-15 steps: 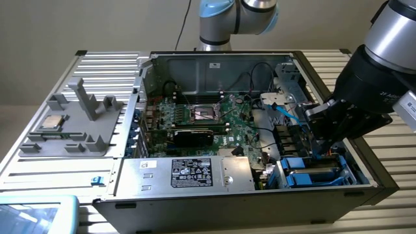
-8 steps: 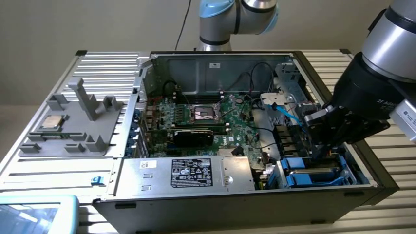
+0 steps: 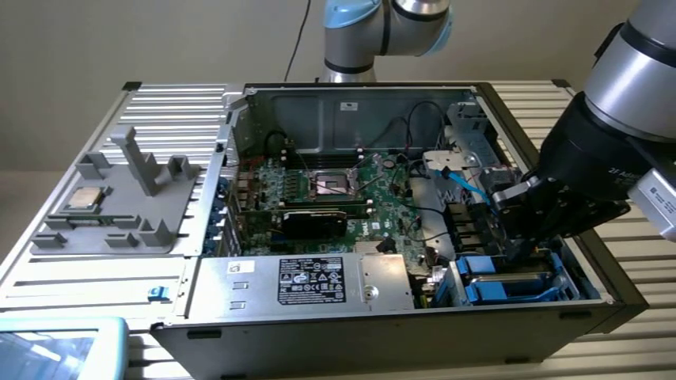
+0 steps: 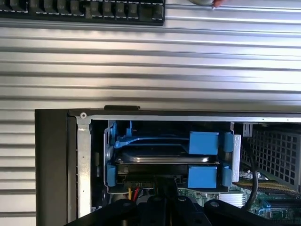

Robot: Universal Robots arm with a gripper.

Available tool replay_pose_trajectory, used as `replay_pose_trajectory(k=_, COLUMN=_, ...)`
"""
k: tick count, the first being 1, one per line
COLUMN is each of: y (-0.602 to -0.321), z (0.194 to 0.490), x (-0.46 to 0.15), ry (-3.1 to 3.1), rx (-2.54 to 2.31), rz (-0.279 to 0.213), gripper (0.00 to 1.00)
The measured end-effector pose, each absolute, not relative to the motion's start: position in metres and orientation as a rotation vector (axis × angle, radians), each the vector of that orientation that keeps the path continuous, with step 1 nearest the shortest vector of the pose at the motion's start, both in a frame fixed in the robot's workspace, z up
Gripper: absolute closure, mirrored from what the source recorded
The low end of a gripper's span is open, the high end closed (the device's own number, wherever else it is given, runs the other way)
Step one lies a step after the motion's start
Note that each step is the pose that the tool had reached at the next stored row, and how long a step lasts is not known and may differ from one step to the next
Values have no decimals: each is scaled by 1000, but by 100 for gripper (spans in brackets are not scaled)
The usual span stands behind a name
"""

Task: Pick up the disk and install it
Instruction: 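Insert the second disk wire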

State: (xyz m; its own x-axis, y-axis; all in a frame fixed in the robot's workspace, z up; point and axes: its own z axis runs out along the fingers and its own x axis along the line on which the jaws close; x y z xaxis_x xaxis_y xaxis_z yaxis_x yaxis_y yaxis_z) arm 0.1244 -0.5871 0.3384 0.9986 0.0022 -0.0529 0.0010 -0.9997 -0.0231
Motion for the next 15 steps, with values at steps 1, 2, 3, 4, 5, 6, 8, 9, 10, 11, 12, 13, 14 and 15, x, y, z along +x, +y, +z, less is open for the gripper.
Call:
replay_pose_trajectory(k=1, y=-587, z=338, x=124, ry=-2, rx=-3117, rz=83, gripper=89)
replay_pose_trajectory(k=2, y=-587, z=339, x=124, ry=-2, rx=-3116, rz=83, gripper=89)
replay_pose_trajectory(k=3, y=-587, z=341, x=124, ry=-2, rx=-3114, rz=83, gripper=89)
replay_pose_trajectory(k=4, y=-587, z=346, x=125, ry=-2, rx=-3115, rz=84, gripper=89)
replay_pose_trajectory(k=5, y=-587, z=351, x=125, ry=-3, rx=-3116, rz=84, gripper=89)
replay_pose_trajectory(k=6, y=-587, z=354, x=127, ry=-2, rx=-3116, rz=84, gripper=89)
replay_pose_trajectory(k=8, y=-587, z=354, x=132, ry=-2, rx=-3116, rz=84, gripper=89)
replay_pose_trajectory(k=9, y=-587, z=354, x=135, ry=-2, rx=-3116, rz=84, gripper=89)
replay_pose_trajectory(k=10, y=-587, z=354, x=138, ry=-2, rx=-3116, rz=84, gripper=89)
replay_pose_trajectory(k=11, y=-587, z=354, x=140, ry=-2, rx=-3116, rz=84, gripper=89)
replay_pose_trajectory(k=12, y=-587, z=354, x=141, ry=-2, rx=-3116, rz=84, gripper=89)
replay_pose_trajectory(k=13, y=-587, z=353, x=141, ry=-2, rx=-3116, rz=84, gripper=89)
replay_pose_trajectory(k=14, y=-587, z=352, x=141, ry=-2, rx=-3116, rz=84, gripper=89)
replay_pose_trajectory(k=15, y=-587, z=350, x=141, ry=-2, rx=-3116, rz=84, gripper=89)
